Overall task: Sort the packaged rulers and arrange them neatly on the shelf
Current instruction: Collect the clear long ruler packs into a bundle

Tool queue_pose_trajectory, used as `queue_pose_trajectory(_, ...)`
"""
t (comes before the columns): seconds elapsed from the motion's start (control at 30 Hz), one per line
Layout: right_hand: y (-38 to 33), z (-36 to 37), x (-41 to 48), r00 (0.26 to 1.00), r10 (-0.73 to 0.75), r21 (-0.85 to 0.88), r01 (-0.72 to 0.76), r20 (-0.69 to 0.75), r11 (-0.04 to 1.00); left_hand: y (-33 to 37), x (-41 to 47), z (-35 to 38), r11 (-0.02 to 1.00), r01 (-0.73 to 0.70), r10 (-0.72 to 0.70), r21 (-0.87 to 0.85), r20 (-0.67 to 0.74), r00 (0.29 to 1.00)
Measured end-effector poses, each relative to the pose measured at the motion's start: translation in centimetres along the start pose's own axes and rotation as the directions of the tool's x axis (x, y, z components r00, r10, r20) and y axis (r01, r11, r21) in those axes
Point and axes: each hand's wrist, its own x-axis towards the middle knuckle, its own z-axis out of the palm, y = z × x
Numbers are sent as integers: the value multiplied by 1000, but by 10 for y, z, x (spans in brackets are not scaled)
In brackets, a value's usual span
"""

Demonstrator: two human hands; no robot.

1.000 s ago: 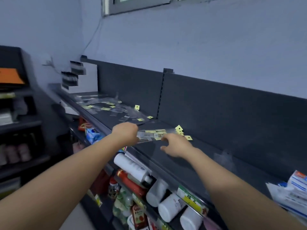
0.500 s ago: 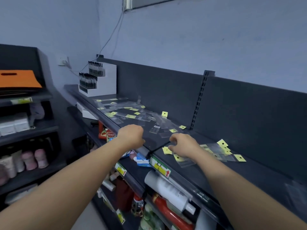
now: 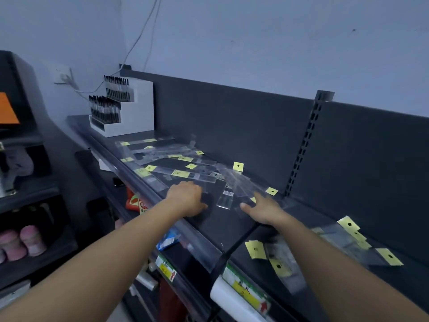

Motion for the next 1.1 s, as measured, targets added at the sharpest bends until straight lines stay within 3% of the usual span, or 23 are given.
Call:
queue_pose_trajectory(0.2, -28, 9, 52, 998, -1, -140, 9, 61, 990, -25, 60, 15, 999, 31, -30, -31, 30, 999)
queue_pose_trajectory(0.33, -50, 11, 71, 988, -152, -117, 155, 37, 981, -39, 87, 19, 998, 31, -28, -51, 62, 998)
queue_pose_trajectory(0.43, -65, 9, 81, 969, -238, -96, 231, -72, 968, -48, 100, 23, 997, 4, 1, -80, 64, 998)
queue_pose_trajectory(0.57, -78, 11, 94, 960, -147, -27, 144, -239, 989, -62, 116, 19, 995, -42, 43, -88, 5, 999)
queue_pose_trajectory(0.67, -87, 14, 103, 977, 3, -22, -8, -211, 1000, -77, 131, 16, 998, -39, 40, -44, 26, 999)
queue_pose_trajectory(0.77, -98, 9, 112, 964, 52, -53, -68, -259, 996, -89, 149, 15, 992, -63, 69, -108, 53, 996)
queue_pose_trajectory(0.83, -105, 4, 119, 968, 108, 30, -104, -227, 994, -93, 161, 12, 988, -85, 92, -128, 47, 995)
queue_pose_trajectory(0.93, -112, 2, 127, 979, 183, 317, -145, -92, 937, -97, 176, 10, 973, -120, 139, -198, 83, 987)
queue_pose_trajectory(1.1, -115, 4, 130, 948, 293, 542, -184, -121, 820, -106, 198, 13, 899, -234, 256, -370, 10, 967)
